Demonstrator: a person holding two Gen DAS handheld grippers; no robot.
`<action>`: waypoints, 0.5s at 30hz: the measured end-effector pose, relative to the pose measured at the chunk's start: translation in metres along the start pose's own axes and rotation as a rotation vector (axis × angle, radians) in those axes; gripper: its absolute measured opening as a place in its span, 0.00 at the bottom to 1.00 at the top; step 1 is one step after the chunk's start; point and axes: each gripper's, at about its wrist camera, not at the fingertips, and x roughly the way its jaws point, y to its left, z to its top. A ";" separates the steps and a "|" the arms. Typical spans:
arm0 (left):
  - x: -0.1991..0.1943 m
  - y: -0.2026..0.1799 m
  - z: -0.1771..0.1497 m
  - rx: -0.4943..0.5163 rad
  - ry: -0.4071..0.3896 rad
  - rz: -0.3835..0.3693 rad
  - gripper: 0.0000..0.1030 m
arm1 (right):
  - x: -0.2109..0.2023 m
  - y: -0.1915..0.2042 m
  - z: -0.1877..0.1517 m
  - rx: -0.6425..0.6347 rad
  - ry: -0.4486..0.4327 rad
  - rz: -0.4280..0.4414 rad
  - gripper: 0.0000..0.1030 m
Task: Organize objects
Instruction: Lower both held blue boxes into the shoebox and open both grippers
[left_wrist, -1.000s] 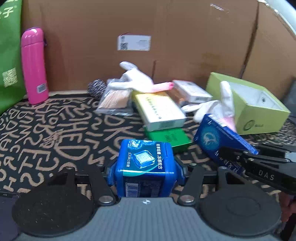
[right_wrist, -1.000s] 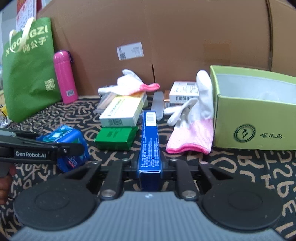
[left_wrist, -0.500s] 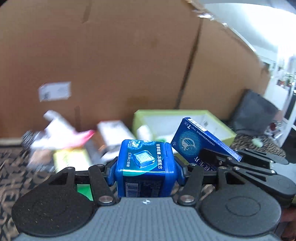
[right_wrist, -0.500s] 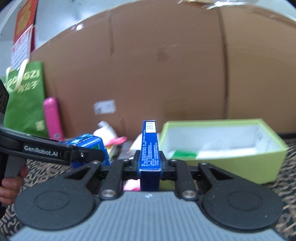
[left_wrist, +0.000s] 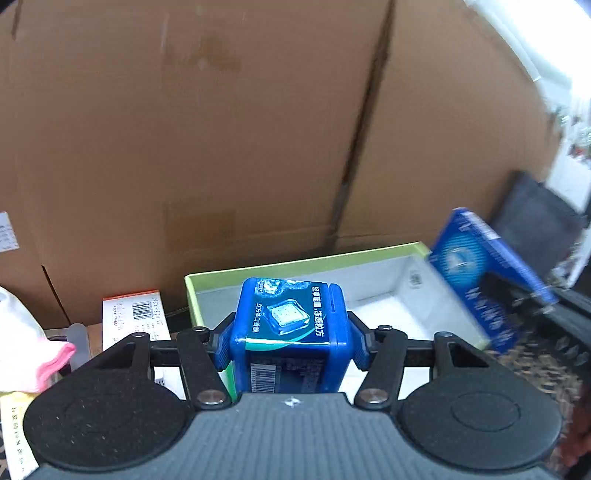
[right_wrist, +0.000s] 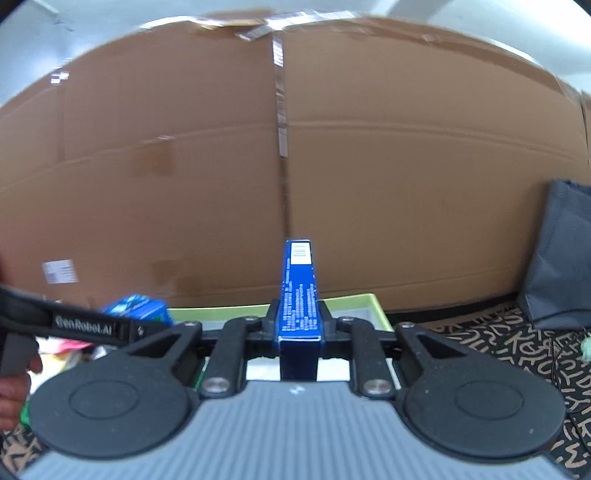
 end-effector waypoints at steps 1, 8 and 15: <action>0.009 0.000 0.000 -0.001 0.015 0.014 0.59 | 0.010 -0.005 -0.001 0.009 0.017 -0.006 0.17; 0.035 -0.004 -0.003 -0.004 0.056 0.018 0.59 | 0.065 -0.015 -0.018 0.017 0.123 -0.015 0.17; 0.020 0.000 -0.003 -0.015 -0.026 0.011 0.90 | 0.081 -0.002 -0.036 -0.088 0.196 -0.026 0.65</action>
